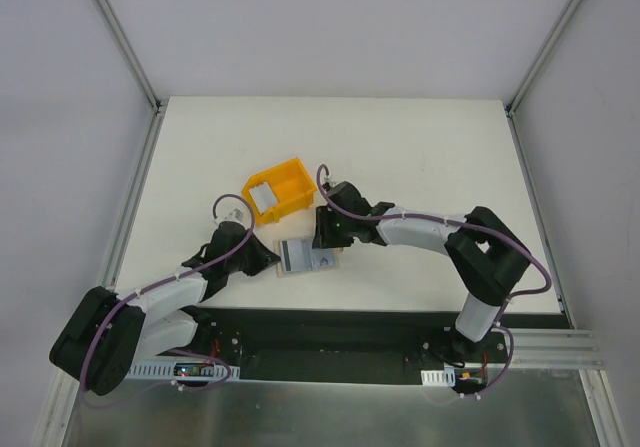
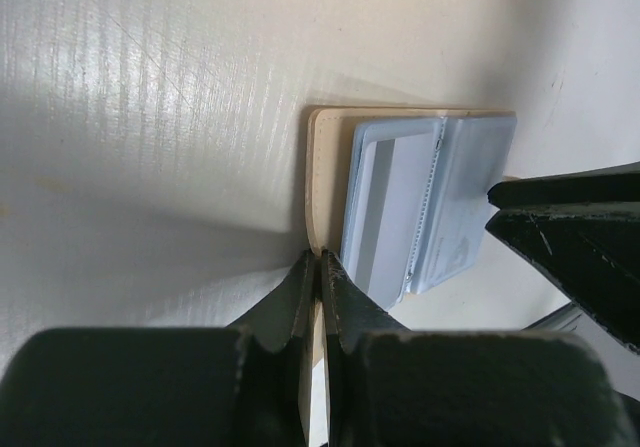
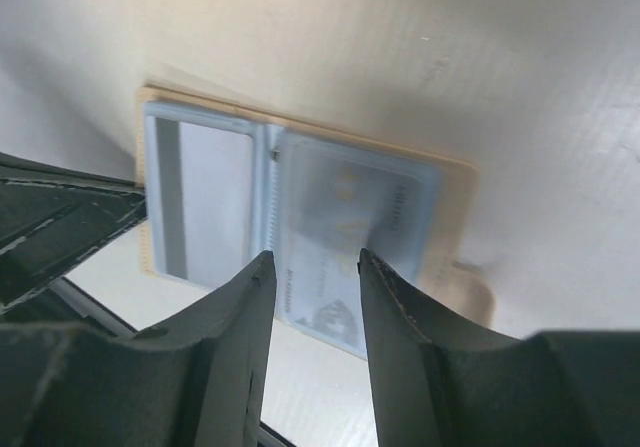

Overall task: Put the credit cards into the card holder
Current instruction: Insert the credit card into the card holder, then turn over the card slot in the card holder.

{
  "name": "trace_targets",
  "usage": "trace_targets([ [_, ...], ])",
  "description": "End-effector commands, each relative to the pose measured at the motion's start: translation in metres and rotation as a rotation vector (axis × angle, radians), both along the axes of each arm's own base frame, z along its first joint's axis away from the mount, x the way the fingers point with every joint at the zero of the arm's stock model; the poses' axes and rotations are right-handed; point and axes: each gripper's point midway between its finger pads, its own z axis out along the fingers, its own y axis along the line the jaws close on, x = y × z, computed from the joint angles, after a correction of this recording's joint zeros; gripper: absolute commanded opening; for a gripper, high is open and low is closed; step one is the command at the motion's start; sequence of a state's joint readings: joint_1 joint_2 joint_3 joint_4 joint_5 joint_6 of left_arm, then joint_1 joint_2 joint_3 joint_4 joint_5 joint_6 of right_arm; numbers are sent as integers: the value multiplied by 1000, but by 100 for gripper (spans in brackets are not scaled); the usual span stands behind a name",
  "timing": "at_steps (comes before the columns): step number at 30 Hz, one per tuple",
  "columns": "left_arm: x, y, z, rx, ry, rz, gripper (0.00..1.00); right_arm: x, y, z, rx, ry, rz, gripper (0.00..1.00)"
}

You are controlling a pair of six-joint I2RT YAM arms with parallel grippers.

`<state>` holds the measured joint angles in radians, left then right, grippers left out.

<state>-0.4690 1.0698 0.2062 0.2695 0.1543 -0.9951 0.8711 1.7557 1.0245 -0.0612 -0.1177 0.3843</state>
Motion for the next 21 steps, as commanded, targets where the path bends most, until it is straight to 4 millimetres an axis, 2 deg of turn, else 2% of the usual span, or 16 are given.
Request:
trace_targets([
  [1, 7, -3, 13, -4, -34, -24, 0, 12, -30, 7, -50, -36, -77, 41],
  [5, 8, -4, 16, -1, -40, -35, 0, 14, -53, -4, -111, -17, -118, 39],
  [8, 9, -5, 17, 0, -45, -45, 0, 13, -61, -10, -139, 0, -130, 38],
  [15, 12, -10, 23, 8, -55, -84, 0, 9, -66, -15, -153, 12, -134, 34],
  [21, 18, -17, 37, 3, -90, -128, 0, 4, -67, -21, -160, 38, -120, 29],
])
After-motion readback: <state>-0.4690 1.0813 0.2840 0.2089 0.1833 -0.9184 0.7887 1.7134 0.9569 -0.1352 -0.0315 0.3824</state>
